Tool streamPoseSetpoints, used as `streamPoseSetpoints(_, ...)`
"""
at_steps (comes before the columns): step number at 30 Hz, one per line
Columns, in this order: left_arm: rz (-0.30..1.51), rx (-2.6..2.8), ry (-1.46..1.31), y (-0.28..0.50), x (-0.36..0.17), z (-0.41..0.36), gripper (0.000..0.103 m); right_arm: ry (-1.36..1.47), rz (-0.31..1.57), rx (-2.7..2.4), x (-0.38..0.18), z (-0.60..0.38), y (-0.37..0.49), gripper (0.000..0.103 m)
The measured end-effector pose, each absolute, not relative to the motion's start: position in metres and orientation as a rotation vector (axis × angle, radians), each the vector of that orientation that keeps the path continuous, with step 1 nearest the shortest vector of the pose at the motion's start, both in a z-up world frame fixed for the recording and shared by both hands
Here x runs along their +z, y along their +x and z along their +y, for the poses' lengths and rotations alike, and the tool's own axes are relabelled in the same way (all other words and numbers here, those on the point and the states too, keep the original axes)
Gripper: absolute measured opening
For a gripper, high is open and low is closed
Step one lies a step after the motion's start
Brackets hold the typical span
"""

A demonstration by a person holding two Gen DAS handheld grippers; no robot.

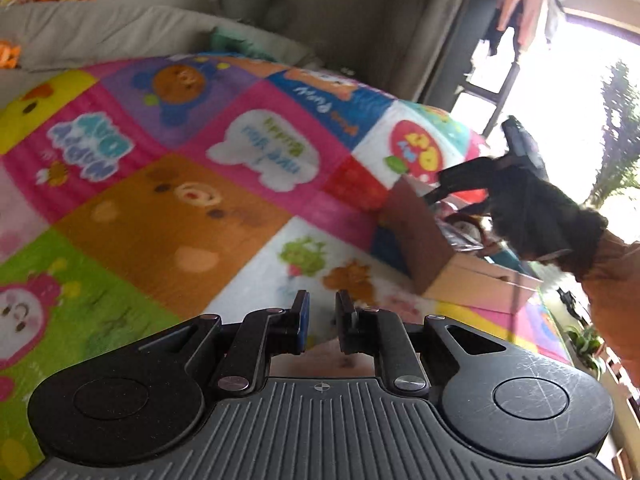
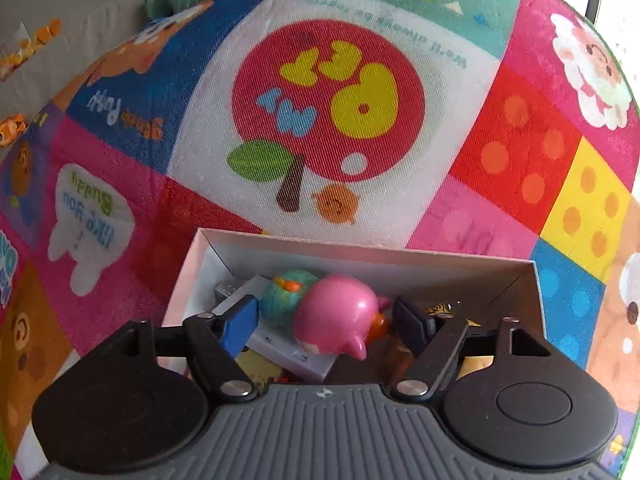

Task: Organize objects
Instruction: 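Lower the pink pig toy into the pink box and open the right gripper, then grasp the keychain figure with the right gripper while the left gripper grasps the lace cloth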

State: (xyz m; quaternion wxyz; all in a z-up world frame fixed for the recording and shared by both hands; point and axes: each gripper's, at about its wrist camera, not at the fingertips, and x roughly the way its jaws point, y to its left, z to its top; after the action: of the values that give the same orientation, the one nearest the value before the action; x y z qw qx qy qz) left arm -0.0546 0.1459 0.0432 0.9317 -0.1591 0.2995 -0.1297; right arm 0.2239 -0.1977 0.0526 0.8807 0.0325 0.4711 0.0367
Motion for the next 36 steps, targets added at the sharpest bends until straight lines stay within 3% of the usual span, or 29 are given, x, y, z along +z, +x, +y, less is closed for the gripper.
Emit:
streamPoseSetpoints(9,0.632,-0.329,-0.420,-0.067,0.031,0.151,0.015,0.004,0.709,0.221,0.121,-0.180,0.124,0.085)
streamPoseSetpoints(15,0.729,-0.375,-0.289,-0.075,0.026,0.121,0.015,0.036,0.730,0.516,0.095,-0.120,0.040,0.085)
streamPoseSetpoints(18,0.747,-0.404,-0.230,-0.083,0.028,0.108,0.015,0.001,0.789,0.618,0.064,-0.083,0.022,0.078)
streamPoseSetpoints(22,0.741,-0.400,-0.219,-0.090,0.034,0.105,0.015,-0.011,0.883,0.655,0.033,-0.053,0.023,0.050)
streamPoseSetpoints(25,0.730,-0.371,-0.218,-0.092,0.039,0.109,0.015,0.013,0.892,0.686,0.030,-0.059,0.012,0.039)
streamPoseSetpoints(36,0.733,-0.345,-0.238,-0.083,0.046,0.098,0.015,-0.153,0.719,0.390,0.036,-0.174,-0.034,0.037)
